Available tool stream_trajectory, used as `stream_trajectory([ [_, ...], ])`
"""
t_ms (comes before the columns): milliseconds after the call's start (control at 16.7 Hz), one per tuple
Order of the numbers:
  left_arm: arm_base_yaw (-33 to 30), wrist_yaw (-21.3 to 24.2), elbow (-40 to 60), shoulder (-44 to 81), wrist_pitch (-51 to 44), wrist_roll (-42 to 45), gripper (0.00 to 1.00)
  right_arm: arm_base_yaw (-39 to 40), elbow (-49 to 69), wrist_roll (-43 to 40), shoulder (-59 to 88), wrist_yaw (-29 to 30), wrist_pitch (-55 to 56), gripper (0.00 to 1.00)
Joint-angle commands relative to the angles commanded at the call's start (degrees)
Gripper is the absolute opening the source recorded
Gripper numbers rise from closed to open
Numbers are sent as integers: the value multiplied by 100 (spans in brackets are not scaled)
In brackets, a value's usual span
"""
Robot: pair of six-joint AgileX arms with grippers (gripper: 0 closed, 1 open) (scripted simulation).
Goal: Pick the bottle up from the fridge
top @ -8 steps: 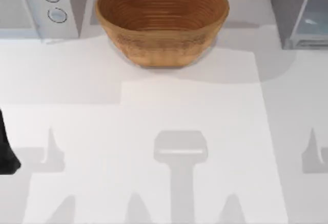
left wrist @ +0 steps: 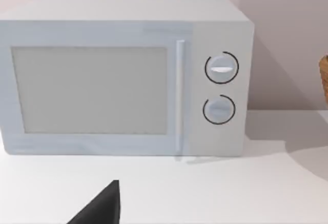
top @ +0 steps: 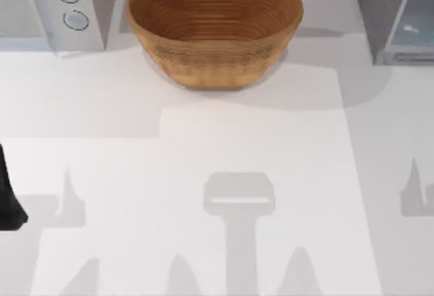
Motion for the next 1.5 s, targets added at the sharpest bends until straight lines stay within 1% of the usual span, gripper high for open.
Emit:
stream_trajectory([
  [180,0,0,0,0,0,0,100,-423,153,3,1407,-396,1307,100],
  [660,0,0,0,0,0,0,100,-1683,495,75,5946,-1605,5110,100],
  [960,0,0,0,0,0,0,100,-2299,723,107,7992,-2208,6992,100],
  [1200,0,0,0,0,0,0,100,-2579,858,115,8907,-2482,7899,100],
  [1500,0,0,0,0,0,0,100,-2619,878,116,9024,-2521,8018,100],
])
